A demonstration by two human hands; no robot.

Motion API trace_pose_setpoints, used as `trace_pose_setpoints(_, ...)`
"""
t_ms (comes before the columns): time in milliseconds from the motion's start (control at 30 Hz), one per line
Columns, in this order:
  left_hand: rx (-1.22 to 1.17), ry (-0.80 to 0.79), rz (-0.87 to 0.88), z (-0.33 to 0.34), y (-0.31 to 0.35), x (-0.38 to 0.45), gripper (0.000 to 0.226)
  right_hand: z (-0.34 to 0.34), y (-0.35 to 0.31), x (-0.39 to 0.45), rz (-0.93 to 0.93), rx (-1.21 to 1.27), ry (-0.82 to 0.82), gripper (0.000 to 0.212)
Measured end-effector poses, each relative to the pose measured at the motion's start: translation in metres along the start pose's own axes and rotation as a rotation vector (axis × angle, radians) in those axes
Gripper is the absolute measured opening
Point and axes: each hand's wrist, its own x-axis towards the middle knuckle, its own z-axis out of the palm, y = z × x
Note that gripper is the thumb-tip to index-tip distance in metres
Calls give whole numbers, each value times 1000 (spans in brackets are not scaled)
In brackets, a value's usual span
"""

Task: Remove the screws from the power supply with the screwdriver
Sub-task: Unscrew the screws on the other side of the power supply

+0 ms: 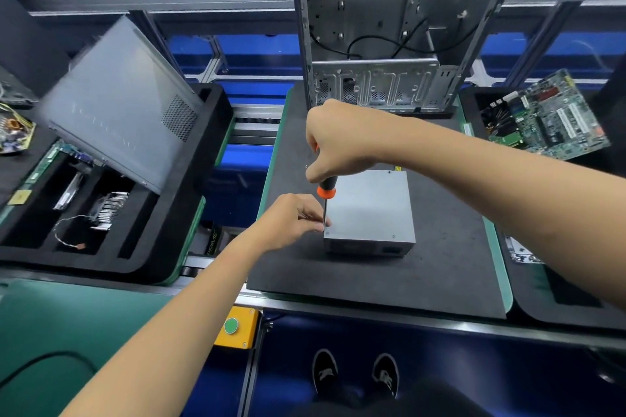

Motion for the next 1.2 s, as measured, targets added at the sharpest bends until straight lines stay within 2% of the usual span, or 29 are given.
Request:
trace_pose_setpoints(133,-1,-7,13,4,3,2,23,-2,0,-1,-3,-9,-6,47)
trace_pose_setpoints(400,50,-24,27,5,6,2,29,-2,0,-6,2,-20,-27,45)
trace_pose_setpoints(667,11,51,20,12,4,-4,23,1,-10,-9,55,-60,-50,35)
trace_pose_setpoints(767,56,83,14,11,3,-5,20,0,-7,-11,134,-46,-11,34)
trace_pose_setpoints(867,27,59,11,7,3,-7,22,1,-1,-9,236,26,-8,32)
trace_pose_setpoints(1033,89,13,32,7,5,-5,8,1,5,-8,350,141,-50,27)
trace_pose_setpoints(1133,113,17,38,9,5,-2,5,-1,7,-10,338,127,-62,28)
trace_pose_setpoints(1200,112,19,28,9,5,-1,6,-3,5,-11,255,68,-109,28)
